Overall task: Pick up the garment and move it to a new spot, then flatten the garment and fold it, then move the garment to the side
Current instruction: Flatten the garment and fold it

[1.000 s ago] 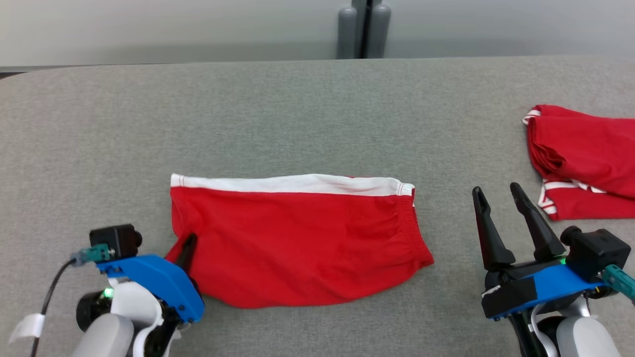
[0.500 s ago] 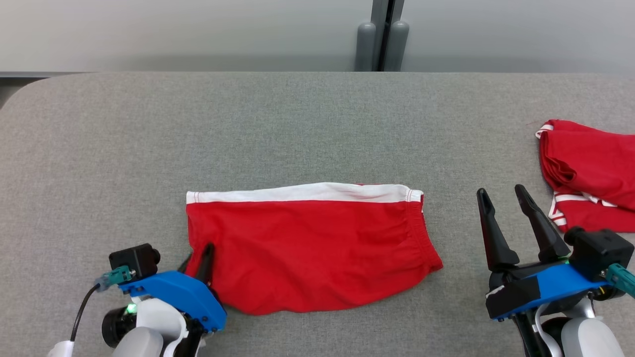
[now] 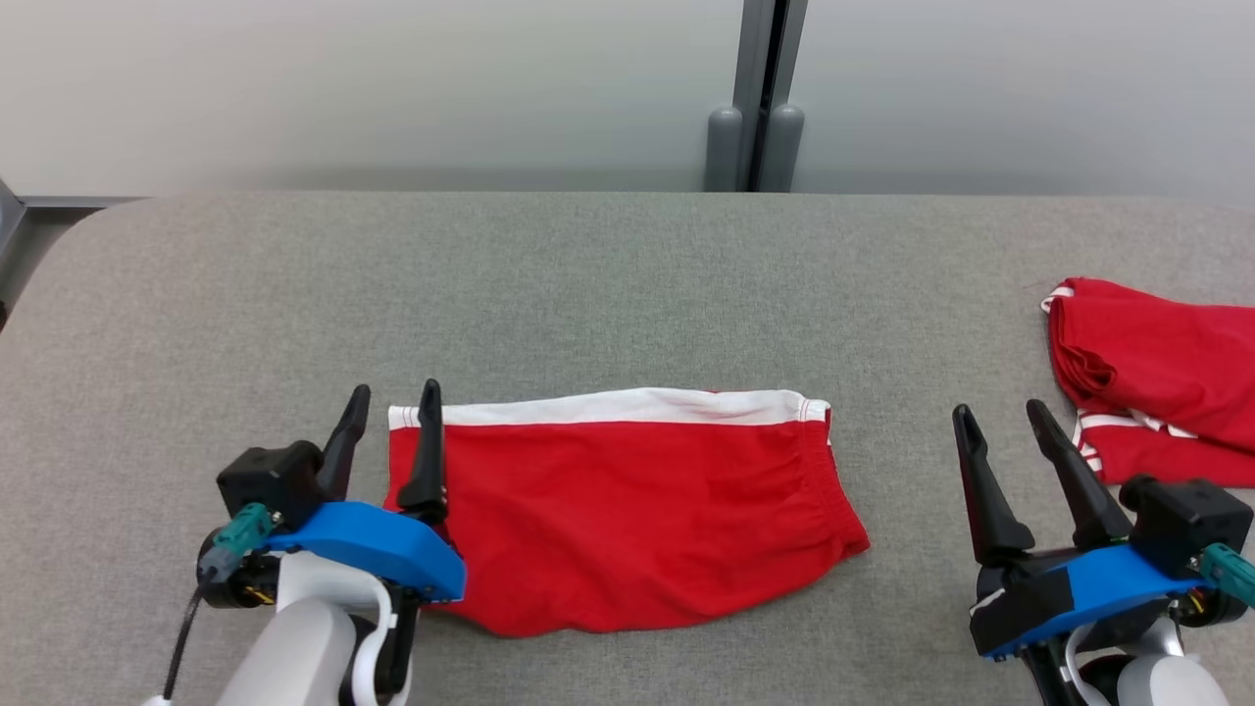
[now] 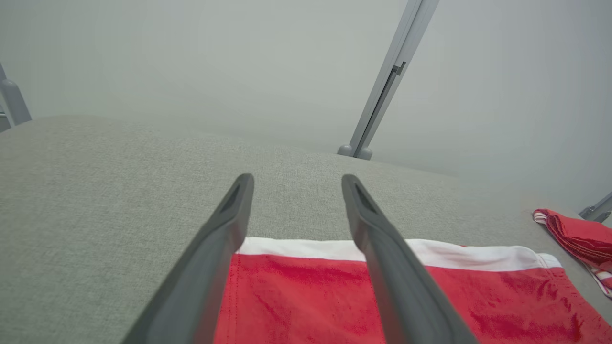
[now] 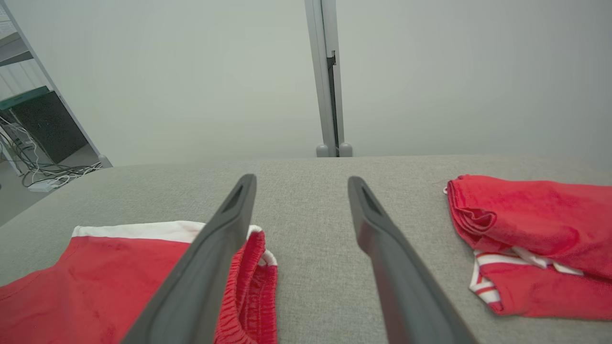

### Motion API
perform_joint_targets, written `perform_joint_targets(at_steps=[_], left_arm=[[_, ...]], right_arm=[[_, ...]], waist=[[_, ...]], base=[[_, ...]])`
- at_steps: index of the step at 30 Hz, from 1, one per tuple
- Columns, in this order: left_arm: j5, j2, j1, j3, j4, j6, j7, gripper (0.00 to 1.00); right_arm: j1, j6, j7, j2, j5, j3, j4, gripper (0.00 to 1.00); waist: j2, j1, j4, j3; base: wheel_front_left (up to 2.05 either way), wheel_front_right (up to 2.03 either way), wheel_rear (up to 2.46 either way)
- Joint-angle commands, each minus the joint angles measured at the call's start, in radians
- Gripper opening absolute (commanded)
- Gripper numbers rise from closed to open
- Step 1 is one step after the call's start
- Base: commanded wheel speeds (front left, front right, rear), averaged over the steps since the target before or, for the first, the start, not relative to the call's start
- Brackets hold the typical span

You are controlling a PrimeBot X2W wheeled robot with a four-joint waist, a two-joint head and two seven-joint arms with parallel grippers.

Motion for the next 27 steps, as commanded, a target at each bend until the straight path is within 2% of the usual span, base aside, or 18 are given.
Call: perform_joint_targets(at_steps=[1,6,17,27], left_arm=[[0.006,-0.009,-0.017,-0.009,0.002,0.005,-0.016,1.00],[0.017,-0.035,-0.003,-0.020,0.012,0.016,-0.051,1.00],[0.022,-0.035,0.053,-0.037,-0.021,0.042,-0.054,1.00],[0.010,-0.049,0.085,-0.050,-0.039,0.054,-0.047,1.00]], right_arm=[[0.019,0.000,0.002,-0.001,0.003,-0.002,0.004,1.00],[0.044,0.000,0.006,-0.001,0.019,-0.001,0.026,1.00],[0.048,0.000,0.016,-0.001,0.017,-0.005,0.089,1.00],[-0.114,0.000,0.211,-0.020,-0.058,0.042,0.230,1.00]], waist=[[-0.0001,0.0001,0.001,-0.009],[-0.0001,0.0001,0.009,-0.033],[-0.0001,0.0001,0.055,-0.054],[-0.0001,0.0001,0.115,-0.041]], base=[[0.00,0.00,0.00],[0.00,0.00,0.00],[0.00,0.00,0.00],[0.00,0.00,0.00]])
